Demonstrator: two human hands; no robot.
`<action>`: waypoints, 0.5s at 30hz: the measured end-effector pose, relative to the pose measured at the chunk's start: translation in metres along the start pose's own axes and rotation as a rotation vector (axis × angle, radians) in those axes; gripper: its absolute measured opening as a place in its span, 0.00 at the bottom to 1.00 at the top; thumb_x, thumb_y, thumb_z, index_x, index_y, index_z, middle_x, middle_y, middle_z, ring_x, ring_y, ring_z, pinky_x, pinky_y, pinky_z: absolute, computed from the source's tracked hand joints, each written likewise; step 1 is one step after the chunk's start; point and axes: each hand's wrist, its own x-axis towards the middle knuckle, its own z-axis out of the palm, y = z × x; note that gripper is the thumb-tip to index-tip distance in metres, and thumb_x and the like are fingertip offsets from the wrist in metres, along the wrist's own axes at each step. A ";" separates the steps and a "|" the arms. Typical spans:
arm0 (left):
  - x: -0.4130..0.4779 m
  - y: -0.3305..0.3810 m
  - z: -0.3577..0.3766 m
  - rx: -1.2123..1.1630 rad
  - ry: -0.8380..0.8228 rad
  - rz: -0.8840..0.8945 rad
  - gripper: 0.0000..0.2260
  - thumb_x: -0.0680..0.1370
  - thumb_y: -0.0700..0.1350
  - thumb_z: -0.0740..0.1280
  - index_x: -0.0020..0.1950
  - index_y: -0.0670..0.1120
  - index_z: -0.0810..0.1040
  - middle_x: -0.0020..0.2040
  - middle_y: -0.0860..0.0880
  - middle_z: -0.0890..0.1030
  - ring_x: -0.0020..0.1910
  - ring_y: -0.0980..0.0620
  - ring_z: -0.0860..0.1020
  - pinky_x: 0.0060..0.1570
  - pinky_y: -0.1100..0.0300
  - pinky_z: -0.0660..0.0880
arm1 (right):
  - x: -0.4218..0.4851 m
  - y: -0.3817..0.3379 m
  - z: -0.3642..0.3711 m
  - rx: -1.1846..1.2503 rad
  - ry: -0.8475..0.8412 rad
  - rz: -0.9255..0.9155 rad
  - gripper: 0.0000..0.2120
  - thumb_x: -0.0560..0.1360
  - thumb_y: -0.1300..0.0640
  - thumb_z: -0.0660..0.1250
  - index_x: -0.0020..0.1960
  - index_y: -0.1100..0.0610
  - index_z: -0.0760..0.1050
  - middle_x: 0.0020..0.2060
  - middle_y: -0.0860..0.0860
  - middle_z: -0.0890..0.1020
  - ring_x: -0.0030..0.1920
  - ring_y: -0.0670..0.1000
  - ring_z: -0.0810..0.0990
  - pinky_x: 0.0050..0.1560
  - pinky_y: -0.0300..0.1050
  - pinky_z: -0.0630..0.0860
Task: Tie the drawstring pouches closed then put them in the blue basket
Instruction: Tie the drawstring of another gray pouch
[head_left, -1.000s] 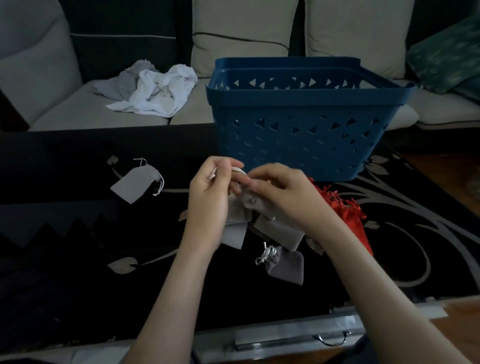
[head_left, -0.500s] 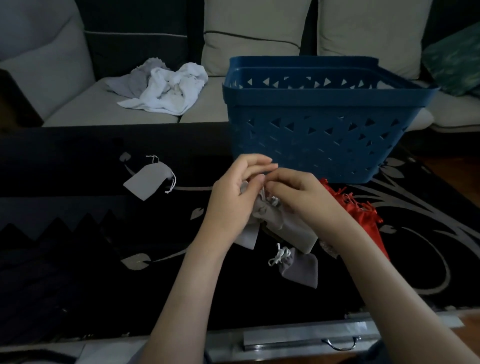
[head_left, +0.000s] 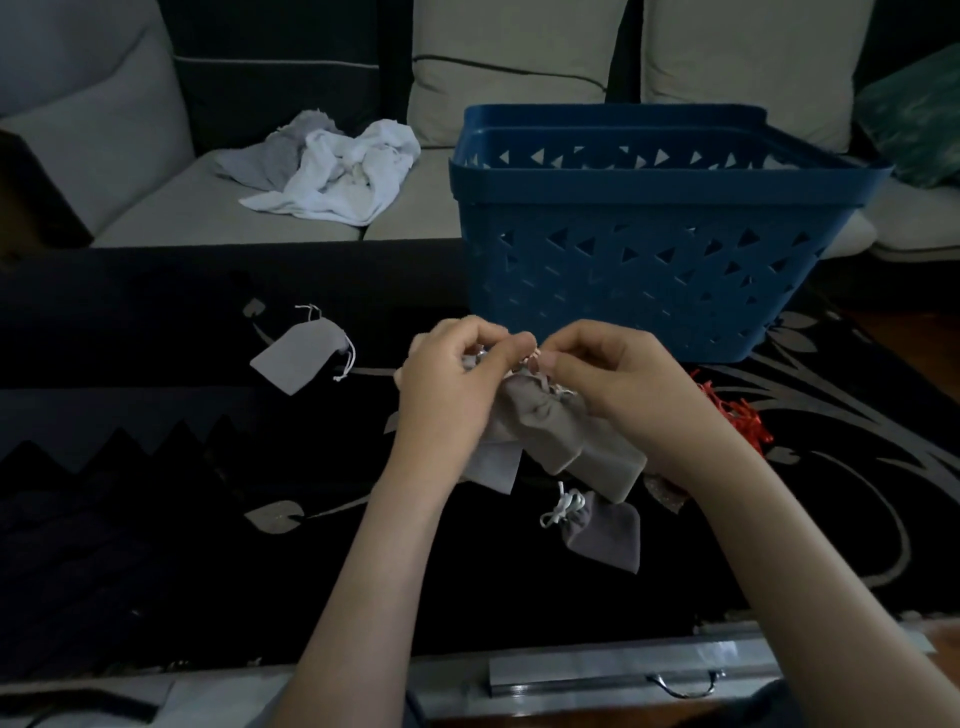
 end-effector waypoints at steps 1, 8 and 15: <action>-0.001 0.000 0.002 -0.043 -0.013 -0.019 0.09 0.75 0.52 0.70 0.35 0.52 0.78 0.37 0.55 0.80 0.42 0.58 0.77 0.48 0.57 0.72 | -0.001 -0.001 0.000 0.013 0.017 0.000 0.05 0.76 0.59 0.68 0.44 0.60 0.79 0.28 0.44 0.76 0.27 0.38 0.71 0.30 0.29 0.67; -0.014 0.007 0.018 -0.135 -0.063 0.101 0.15 0.80 0.48 0.62 0.38 0.42 0.79 0.33 0.46 0.80 0.32 0.54 0.75 0.34 0.59 0.72 | -0.004 -0.007 0.004 0.121 0.216 -0.052 0.03 0.75 0.60 0.68 0.42 0.57 0.78 0.34 0.51 0.79 0.35 0.44 0.76 0.38 0.34 0.74; -0.012 0.000 0.016 -0.160 -0.176 0.088 0.10 0.80 0.43 0.63 0.42 0.41 0.79 0.35 0.44 0.79 0.36 0.52 0.75 0.38 0.55 0.70 | -0.002 -0.005 0.003 -0.139 0.138 -0.174 0.07 0.76 0.61 0.66 0.50 0.53 0.81 0.41 0.54 0.78 0.39 0.46 0.75 0.43 0.33 0.72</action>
